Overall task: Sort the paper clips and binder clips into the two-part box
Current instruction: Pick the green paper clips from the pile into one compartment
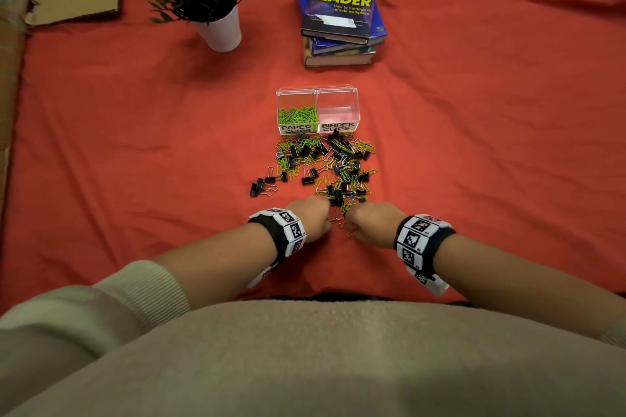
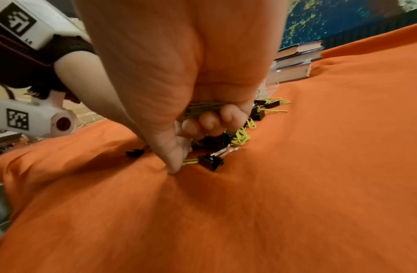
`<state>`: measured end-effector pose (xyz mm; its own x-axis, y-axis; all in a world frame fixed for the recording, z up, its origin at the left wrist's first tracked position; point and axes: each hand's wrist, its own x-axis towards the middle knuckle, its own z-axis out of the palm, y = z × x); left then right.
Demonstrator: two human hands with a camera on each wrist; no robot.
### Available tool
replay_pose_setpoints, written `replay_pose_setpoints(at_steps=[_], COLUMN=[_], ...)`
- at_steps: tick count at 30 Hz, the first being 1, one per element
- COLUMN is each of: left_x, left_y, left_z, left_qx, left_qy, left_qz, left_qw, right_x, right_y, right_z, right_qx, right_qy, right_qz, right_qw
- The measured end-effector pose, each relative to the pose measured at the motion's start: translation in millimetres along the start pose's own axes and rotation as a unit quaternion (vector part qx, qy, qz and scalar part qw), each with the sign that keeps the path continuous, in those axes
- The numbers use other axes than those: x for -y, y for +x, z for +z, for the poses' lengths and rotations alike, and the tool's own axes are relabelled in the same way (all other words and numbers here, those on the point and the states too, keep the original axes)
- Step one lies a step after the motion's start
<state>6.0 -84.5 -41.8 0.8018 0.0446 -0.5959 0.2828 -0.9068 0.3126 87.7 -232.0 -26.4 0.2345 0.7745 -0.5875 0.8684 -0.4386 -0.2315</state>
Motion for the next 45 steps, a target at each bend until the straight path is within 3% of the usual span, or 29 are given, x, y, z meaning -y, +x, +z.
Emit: replay_pose_setpoints(at_steps=[5, 8, 10, 13, 16, 18, 20, 22, 24, 27, 29, 33, 38, 43, 45], left_x=[6, 13, 18, 23, 25, 24, 23, 22, 21, 20, 19, 18, 18, 17, 20], left_y=[-3, -2, 0, 0, 3, 5, 7, 9, 13, 18, 22, 26, 30, 29, 27], left_z=[-13, -27, -36, -47, -49, -49, -50, -50, -49, -49, -47, -42, -39, -39, -36], left_qx=[-0.036, -0.068, -0.083, -0.092, -0.083, -0.073, -0.064, -0.059, -0.069, -0.099, -0.107, -0.1, -0.089, -0.078, -0.083], left_qy=[-0.114, -0.181, -0.223, -0.282, -0.341, -0.367, -0.375, -0.393, -0.401, -0.306, -0.227, -0.072, 0.011, -0.029, -0.067], left_qz=[0.019, -0.002, -0.011, -0.021, -0.029, -0.037, -0.044, -0.057, -0.079, -0.091, -0.083, -0.067, -0.058, -0.059, -0.05], left_qw=[0.993, 0.981, 0.971, 0.955, 0.936, 0.927, 0.924, 0.916, 0.91, 0.942, 0.964, 0.99, 0.994, 0.995, 0.993], right_x=[3, -2, -11, -28, -50, -61, -67, -70, -72, -71, -69, -67, -64, -57, -51], right_y=[-1, 1, 3, 2, 4, 7, 11, 15, 20, 25, 26, 27, 21, 28, 40], right_z=[2, -4, -13, -31, -43, -48, -52, -55, -53, -45, -40, -33, -48, -96, -117], right_qx=[0.005, -0.032, -0.05, -0.05, -0.059, -0.077, -0.101, -0.127, -0.141, -0.134, -0.118, -0.1, -0.092, -0.089, -0.107], right_qy=[-0.003, 0.183, 0.339, 0.548, 0.668, 0.699, 0.706, 0.667, 0.566, 0.375, 0.299, 0.31, 0.369, 0.481, 0.491], right_qz=[-0.005, 0.026, 0.081, 0.114, 0.135, 0.151, 0.176, 0.205, 0.216, 0.186, 0.175, 0.182, 0.164, 0.139, 0.12], right_qw=[1.0, 0.982, 0.936, 0.827, 0.73, 0.695, 0.679, 0.705, 0.783, 0.898, 0.931, 0.928, 0.91, 0.861, 0.856])
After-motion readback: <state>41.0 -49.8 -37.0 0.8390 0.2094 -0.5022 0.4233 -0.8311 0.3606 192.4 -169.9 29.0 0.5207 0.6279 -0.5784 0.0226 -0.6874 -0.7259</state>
